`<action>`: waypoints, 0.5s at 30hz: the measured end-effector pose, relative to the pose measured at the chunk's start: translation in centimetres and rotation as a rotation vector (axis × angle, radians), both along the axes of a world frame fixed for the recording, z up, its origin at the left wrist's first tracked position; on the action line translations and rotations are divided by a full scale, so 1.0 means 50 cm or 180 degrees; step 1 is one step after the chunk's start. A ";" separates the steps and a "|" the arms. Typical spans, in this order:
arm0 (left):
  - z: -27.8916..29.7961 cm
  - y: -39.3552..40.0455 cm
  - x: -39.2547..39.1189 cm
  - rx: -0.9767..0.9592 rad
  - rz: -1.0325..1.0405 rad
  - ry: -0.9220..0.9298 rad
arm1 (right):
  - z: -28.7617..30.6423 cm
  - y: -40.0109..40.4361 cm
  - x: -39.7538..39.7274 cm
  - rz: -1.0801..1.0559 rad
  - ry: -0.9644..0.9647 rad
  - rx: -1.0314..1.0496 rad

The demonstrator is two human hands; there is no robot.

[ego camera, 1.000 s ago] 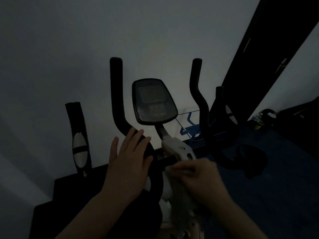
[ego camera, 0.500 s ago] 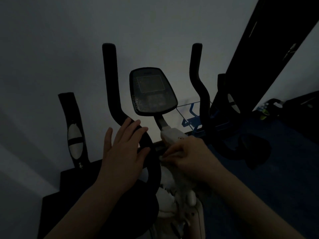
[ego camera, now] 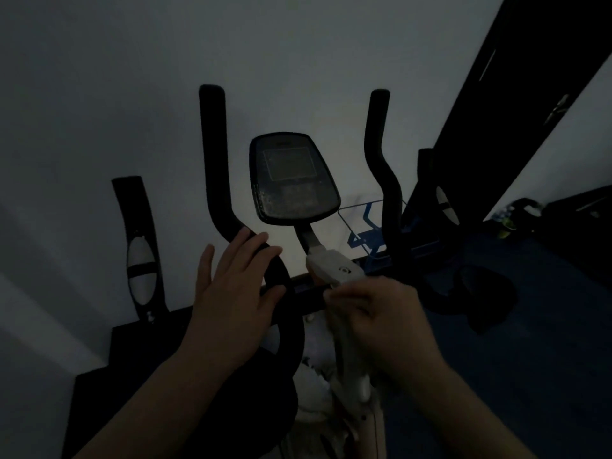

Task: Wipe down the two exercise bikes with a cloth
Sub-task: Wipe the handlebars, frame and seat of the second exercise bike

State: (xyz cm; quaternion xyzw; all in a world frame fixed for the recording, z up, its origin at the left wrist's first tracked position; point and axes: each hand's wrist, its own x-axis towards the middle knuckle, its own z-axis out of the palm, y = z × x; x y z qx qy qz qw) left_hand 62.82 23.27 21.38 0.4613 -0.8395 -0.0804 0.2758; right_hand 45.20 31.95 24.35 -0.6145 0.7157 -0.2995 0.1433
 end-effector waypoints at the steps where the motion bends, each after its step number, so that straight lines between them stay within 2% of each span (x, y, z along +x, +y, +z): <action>1: 0.001 0.001 -0.001 -0.0001 0.0017 0.0025 | -0.002 -0.011 0.000 -0.0190 0.0262 -0.0332; 3: 0.004 0.003 -0.001 -0.0025 0.0012 0.0023 | -0.019 -0.042 0.030 -0.0377 0.0759 -0.0507; 5: 0.003 0.002 0.001 -0.0034 -0.0004 0.0047 | -0.049 -0.058 0.071 -0.0329 0.0884 -0.0483; 6: 0.000 0.001 0.001 -0.0036 0.0004 0.0068 | -0.061 -0.056 0.082 -0.0267 0.0787 -0.0606; 8: -0.005 -0.002 0.002 -0.0068 0.0015 0.0113 | -0.048 -0.037 0.086 -0.0135 0.0141 -0.0657; 11: -0.006 -0.003 0.000 -0.0123 -0.0015 0.0078 | 0.000 -0.033 0.038 0.0238 -0.0647 0.0423; 13: 0.011 -0.014 0.004 0.0024 -0.0151 0.0225 | 0.043 -0.056 0.005 0.0452 -0.0708 0.0807; 15: 0.073 -0.051 0.025 0.0411 -0.0284 0.0933 | 0.093 -0.090 -0.002 0.0440 -0.0665 0.0441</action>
